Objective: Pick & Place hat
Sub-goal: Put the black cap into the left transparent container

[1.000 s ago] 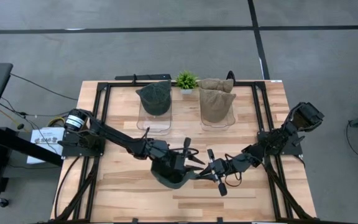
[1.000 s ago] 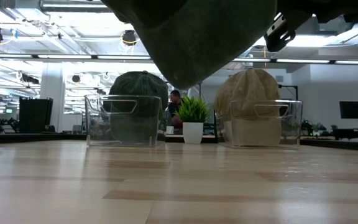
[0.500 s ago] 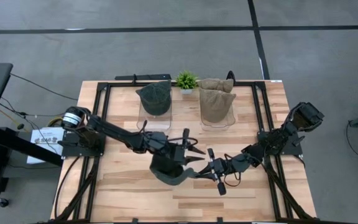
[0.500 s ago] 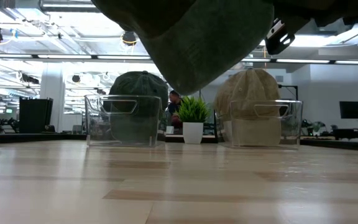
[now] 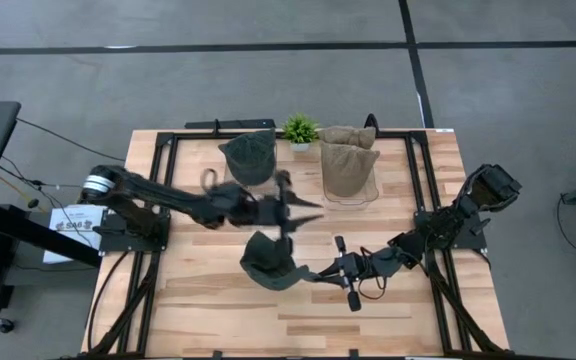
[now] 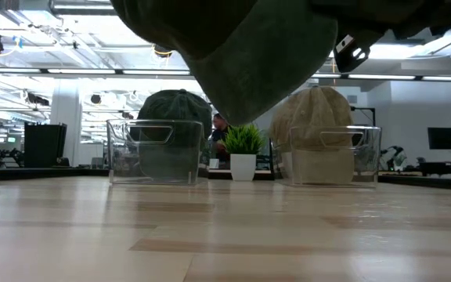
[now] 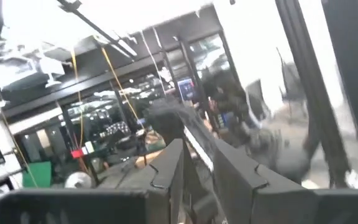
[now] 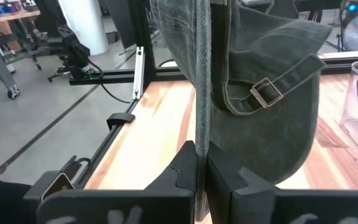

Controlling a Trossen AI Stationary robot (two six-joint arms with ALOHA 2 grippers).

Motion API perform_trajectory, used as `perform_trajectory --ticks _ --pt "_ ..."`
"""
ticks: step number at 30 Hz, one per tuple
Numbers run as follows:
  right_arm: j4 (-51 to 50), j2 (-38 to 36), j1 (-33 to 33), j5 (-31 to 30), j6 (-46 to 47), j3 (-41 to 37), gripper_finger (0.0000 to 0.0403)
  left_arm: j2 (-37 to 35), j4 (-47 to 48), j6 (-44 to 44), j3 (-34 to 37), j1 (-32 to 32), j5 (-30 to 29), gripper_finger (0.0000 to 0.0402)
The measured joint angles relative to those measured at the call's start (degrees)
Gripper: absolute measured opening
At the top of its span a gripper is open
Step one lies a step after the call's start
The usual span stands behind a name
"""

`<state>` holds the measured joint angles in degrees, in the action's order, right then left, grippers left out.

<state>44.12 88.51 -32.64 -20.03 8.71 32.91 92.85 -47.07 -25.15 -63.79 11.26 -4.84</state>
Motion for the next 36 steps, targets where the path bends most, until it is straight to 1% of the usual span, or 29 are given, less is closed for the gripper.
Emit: perform_trajectory --ticks 2,6,10,14,19,23,27,31,36 --pt "-0.24 0.0 -0.2 -0.19 0.0 0.0 0.0002 -4.36 2.64 3.59 -0.02 -0.1 -0.09 0.0085" --pt "0.01 -0.13 -0.95 -1.12 -0.11 0.0 0.0002 -13.89 14.57 7.46 -0.02 1.62 0.28 0.0085" --pt "3.24 -0.56 -2.41 -0.83 -0.18 0.02 0.0003 -21.6 28.53 8.44 -0.02 6.14 0.33 0.0085" --pt "7.38 -0.86 -3.91 2.71 -0.86 0.02 0.0004 -25.34 39.84 12.1 -0.02 11.9 0.16 0.0085" --pt "12.27 -1.31 -5.63 6.46 -1.6 0.02 0.0002 -25.3 48.75 15.18 -0.02 18.72 -3.15 0.0085" --pt "16.42 -1.31 -6.72 10.79 -1.07 0.02 0.0003 -22.99 49.87 15.02 0.0 22.72 -4.9 0.0085" --pt "21.51 -1.29 -8.71 12.63 -2.16 0.02 0.0002 -21.46 49.66 13.39 0.0 24.97 -5.06 0.0085" --pt "24.97 -1.31 -10.14 12.59 -3.17 0.02 0.0002 -20.03 49.18 9.79 0.0 25.95 -5.47 0.0085" --pt "23.22 -1.29 -9.53 10.64 -1.65 0.02 0.0002 -18.83 47.57 5.46 0.0 25.95 -6.2 0.0085"
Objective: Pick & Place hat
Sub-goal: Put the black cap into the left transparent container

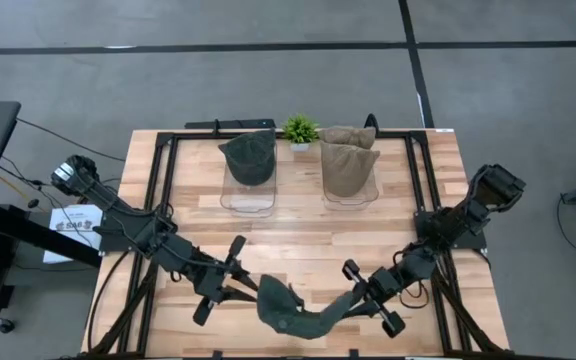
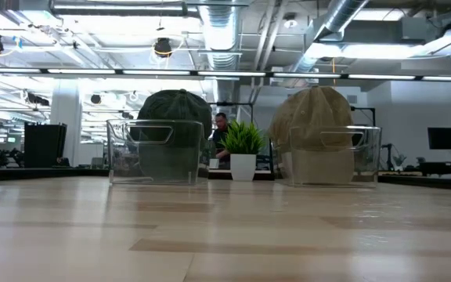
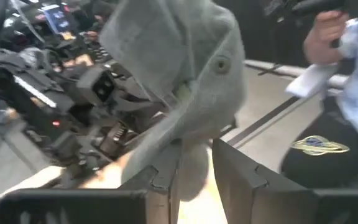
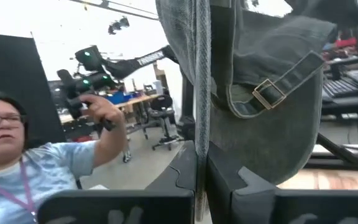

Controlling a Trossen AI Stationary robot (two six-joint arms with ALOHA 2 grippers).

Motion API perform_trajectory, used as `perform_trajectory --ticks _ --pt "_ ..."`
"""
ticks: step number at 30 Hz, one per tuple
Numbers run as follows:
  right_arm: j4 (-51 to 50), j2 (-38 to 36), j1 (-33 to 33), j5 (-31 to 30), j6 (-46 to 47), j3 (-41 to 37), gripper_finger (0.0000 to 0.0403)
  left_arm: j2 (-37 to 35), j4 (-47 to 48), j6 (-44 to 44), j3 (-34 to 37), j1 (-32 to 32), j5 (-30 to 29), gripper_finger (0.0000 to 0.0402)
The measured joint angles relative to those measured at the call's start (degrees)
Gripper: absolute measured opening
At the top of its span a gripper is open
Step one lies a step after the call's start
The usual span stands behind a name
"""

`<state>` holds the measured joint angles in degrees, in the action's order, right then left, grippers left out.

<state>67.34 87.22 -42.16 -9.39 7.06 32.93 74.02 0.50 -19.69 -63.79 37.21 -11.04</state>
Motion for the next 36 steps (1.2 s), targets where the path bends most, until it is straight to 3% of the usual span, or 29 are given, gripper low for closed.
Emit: perform_trajectory --ticks 5,16,22,36 --pt "-1.13 0.06 0.3 -0.02 0.45 0.0 0.0002 -0.12 -0.09 -1.38 0.0 0.0 -5.26 0.0087" --pt "-1.34 0.06 -0.8 -0.26 0.51 0.0 0.0003 -0.24 0.12 -1.5 0.0 -0.17 -5.5 0.0142" --pt "-3.08 0.08 -2.09 -5.97 0.54 0.0 0.0003 -0.24 0.69 -1.5 0.0 0.01 -7.94 0.0172" --pt "-3.46 0.08 -0.01 -8.69 0.49 0.0 0.0003 -0.24 1.28 0.54 0.0 0.65 -5.42 0.0183"
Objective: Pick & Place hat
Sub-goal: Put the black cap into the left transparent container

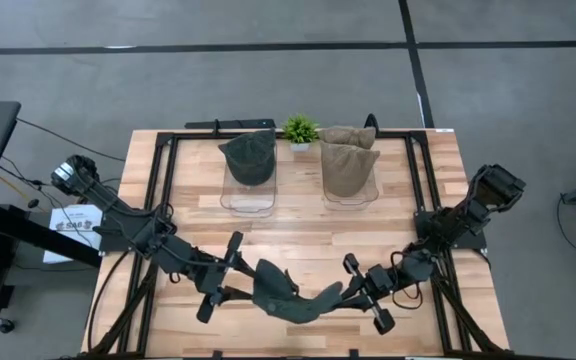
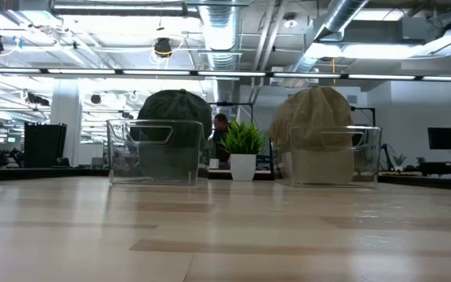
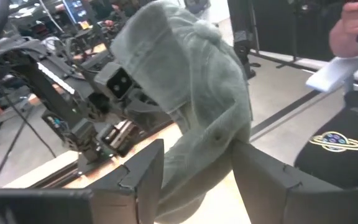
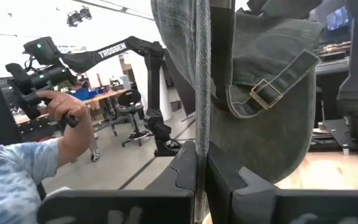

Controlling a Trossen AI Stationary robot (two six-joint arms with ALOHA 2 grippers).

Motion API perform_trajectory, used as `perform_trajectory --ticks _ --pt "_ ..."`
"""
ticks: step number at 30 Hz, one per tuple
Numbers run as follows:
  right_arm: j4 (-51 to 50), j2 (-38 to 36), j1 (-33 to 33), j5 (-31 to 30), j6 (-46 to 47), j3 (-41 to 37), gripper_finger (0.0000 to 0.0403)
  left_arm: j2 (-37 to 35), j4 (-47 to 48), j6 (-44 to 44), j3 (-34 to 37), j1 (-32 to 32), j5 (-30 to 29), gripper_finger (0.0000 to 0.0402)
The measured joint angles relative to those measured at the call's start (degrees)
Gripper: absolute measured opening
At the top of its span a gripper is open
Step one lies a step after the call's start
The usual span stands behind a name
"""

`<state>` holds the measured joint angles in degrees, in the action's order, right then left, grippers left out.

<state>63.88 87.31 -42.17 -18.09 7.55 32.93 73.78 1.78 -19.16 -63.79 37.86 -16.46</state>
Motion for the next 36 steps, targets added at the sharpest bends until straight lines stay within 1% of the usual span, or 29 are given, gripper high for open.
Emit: perform_trajectory --ticks 6,14,19,24,27,31,36 --pt "0.0 0.0 0.29 -0.03 0.03 0.0 0.0003 0.0 1.23 0.13 0.0 1.92 0.24 0.0183" --pt "-0.93 0.0 2.59 -0.04 1.48 0.0 0.0003 0.0 1.23 0.13 0.0 2.99 0.04 0.0182" --pt "-2.22 0.0 4.01 0.11 2.56 0.0 0.0003 0.0 0.92 0.13 0.0 1.59 -3.04 0.0182" --pt "-2.38 0.0 4.15 0.09 2.54 0.0 0.0003 -0.02 0.22 0.13 0.0 -0.97 -2.91 0.0182" --pt "-2.79 0.0 4.15 0.09 2.54 0.0 0.0003 -0.02 -0.55 0.13 0.0 -2.42 -1.24 0.0182" --pt "-3.87 0.0 4.53 0.02 2.54 0.0 0.0003 -0.02 -2.9 0.13 0.02 -4.09 3.01 0.0182" --pt "-3.89 0.0 5.12 0.06 2.49 0.0 0.0003 0.24 -3.54 0.16 0.02 -5.38 4.98 0.0182"
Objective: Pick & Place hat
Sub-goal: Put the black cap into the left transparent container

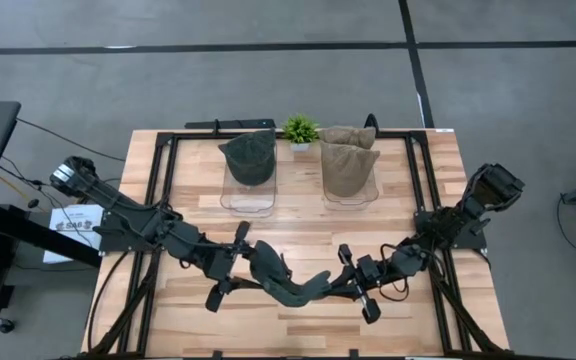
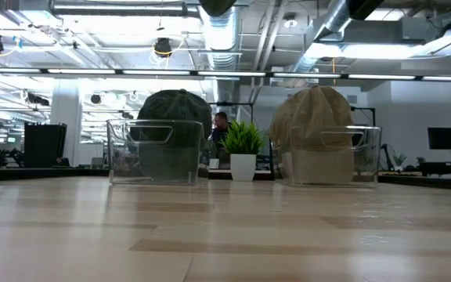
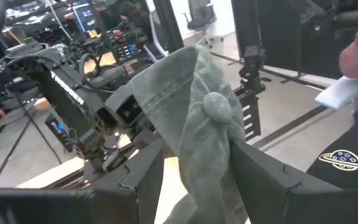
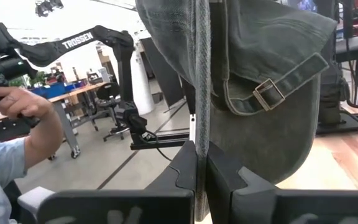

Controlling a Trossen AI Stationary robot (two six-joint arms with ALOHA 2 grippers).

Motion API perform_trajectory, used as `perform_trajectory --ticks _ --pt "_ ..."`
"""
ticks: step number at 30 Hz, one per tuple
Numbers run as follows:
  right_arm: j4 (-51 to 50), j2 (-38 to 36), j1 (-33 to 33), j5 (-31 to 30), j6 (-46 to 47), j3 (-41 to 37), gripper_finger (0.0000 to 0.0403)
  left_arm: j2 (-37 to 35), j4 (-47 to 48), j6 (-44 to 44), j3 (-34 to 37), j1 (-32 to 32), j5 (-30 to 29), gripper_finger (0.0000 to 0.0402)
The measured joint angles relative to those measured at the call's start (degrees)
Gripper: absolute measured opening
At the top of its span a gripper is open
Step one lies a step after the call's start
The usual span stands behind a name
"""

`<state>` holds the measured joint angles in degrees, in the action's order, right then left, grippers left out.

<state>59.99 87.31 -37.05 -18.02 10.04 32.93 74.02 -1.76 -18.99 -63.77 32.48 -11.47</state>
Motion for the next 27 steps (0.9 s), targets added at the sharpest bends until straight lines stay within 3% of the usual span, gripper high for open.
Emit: perform_trajectory --ticks 10,14,21,27 --pt "-1.05 0.0 1.17 0.05 0.02 0.0 0.0003 3.78 -0.78 -0.07 0.0 -1.52 4.47 0.0169" --pt "-1.21 0.0 1.04 0.07 0.04 0.0 0.0003 3.35 -0.75 -0.12 0.02 -1.45 4.49 0.0126" --pt "-1.57 0.0 1.04 0.11 0.02 0.0 0.0006 2.09 -0.82 -0.23 0.02 -1.47 7.25 0.0017" --pt "-1.67 0.0 1.04 0.09 0.01 0.0 0.0017 2.09 -0.83 -0.23 0.02 -1.47 7.27 0.0015"
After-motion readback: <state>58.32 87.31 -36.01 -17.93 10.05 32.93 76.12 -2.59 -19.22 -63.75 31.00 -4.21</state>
